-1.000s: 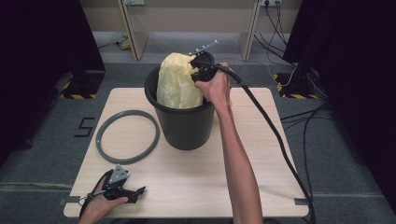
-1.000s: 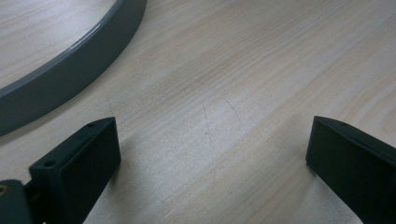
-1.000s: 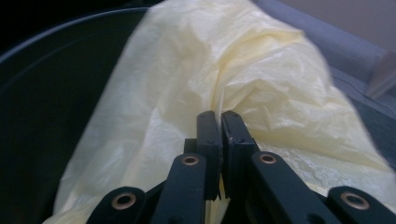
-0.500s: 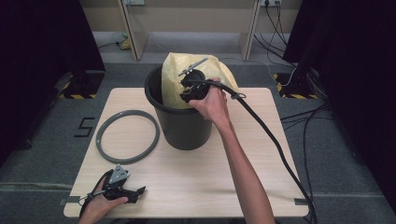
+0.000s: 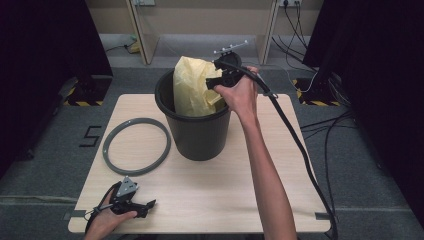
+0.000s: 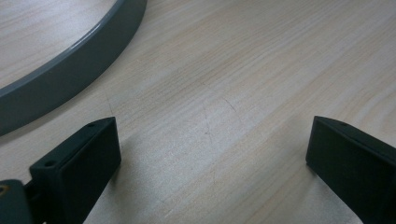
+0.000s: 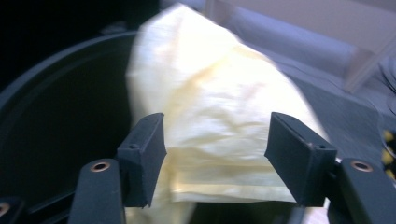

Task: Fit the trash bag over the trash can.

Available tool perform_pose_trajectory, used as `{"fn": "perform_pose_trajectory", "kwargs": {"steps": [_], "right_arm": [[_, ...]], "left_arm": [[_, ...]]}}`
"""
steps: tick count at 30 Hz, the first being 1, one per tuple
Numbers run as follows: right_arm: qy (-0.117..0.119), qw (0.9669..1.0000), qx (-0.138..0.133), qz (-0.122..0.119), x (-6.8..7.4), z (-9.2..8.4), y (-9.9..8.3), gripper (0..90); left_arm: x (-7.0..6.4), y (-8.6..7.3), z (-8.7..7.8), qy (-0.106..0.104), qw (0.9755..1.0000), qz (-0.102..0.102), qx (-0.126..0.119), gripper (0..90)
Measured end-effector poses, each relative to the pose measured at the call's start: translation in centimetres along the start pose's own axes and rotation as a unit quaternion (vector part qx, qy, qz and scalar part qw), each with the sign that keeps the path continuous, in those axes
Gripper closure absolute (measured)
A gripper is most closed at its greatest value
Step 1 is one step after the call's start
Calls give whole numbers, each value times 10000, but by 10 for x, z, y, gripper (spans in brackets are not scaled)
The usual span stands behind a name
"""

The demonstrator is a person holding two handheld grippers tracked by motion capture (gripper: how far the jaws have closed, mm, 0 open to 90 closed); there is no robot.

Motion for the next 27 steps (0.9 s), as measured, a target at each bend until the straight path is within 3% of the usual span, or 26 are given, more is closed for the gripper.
{"fn": "perform_pose_trajectory", "kwargs": {"steps": [5,10,13,16,19,27], "right_arm": [[-501,9982,314,124,-23,20,-3,338],[-746,9955,588,68,-34,34,-10,337],[-696,9955,646,72,-36,38,-13,439],[-827,9940,701,-163,-41,39,-16,600],[-900,9938,593,-278,-46,35,-14,715],[-701,9950,498,-504,-47,27,-10,887]], "left_arm": [[0,0,0,1,10000,-1,-1,20],[0,0,0,1,10000,-1,-2,20],[0,0,0,1,10000,-2,-3,20],[0,0,0,0,10000,0,-4,20],[0,0,0,2,10000,1,0,20],[0,0,0,1,10000,0,-3,20]]}}
Point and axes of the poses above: each handheld gripper's, and its own axes: z roughly forward along the jaws, y roughly out of its top, x roughly to its left, the point moved 9 cm from there along z, roughly forward along the jaws
